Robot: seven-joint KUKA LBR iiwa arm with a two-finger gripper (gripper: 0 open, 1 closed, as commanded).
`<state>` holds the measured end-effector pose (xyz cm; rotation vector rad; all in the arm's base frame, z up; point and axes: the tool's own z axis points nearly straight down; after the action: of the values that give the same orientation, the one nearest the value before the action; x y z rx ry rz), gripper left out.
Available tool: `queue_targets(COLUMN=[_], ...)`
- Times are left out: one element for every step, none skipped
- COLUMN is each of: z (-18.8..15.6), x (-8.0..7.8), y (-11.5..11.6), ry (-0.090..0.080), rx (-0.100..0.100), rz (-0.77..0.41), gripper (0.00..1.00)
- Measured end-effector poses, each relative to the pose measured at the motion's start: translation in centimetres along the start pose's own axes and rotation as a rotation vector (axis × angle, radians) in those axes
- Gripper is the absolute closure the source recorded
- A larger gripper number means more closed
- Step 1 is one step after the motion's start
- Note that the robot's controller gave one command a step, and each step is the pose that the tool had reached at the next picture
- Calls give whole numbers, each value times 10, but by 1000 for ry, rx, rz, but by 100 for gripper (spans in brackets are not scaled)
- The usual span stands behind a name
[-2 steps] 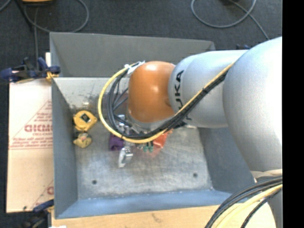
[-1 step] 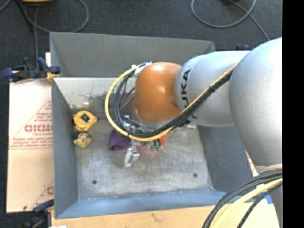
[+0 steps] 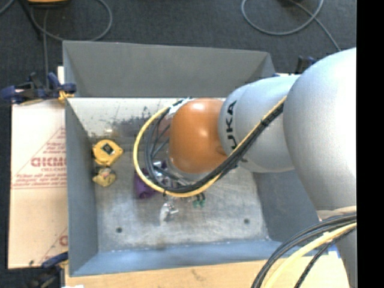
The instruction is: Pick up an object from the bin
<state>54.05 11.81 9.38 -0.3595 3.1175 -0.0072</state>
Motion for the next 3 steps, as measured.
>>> queue_targets(z=[-33, 13, 13], x=[3, -56, -56], y=[4, 63, 63], ry=[9, -6, -5], rx=[-8, -5, -5], rz=[-141, -40, -39], gripper=[0, 100, 100])
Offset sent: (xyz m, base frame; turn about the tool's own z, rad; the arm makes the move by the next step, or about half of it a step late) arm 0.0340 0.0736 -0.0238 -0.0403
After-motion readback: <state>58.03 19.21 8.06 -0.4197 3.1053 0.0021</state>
